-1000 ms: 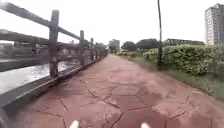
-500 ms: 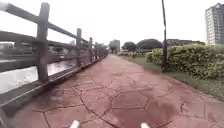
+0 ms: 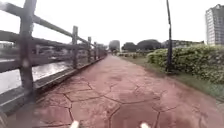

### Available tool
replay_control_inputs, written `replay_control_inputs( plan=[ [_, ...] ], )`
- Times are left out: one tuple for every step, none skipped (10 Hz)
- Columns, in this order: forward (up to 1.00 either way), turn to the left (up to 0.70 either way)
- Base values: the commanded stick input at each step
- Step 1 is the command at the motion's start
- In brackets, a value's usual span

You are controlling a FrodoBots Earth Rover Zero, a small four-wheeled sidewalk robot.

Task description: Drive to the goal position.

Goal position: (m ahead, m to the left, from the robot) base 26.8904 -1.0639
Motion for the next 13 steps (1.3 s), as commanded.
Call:
replay_control_inputs(
  plan=[
    [0.70, 0.00],
    [0.70, 0.00],
    [0.70, 0.00],
    [0.70, 0.00],
    [0.70, 0.00],
    [0.70, 0.00],
    [0.70, 0.00],
    [0.70, 0.00],
    [0.70, 0.00],
    [0.70, 0.00],
    [0.70, 0.00],
    [0.70, 0.00],
    [0.70, 0.00]
  ],
)
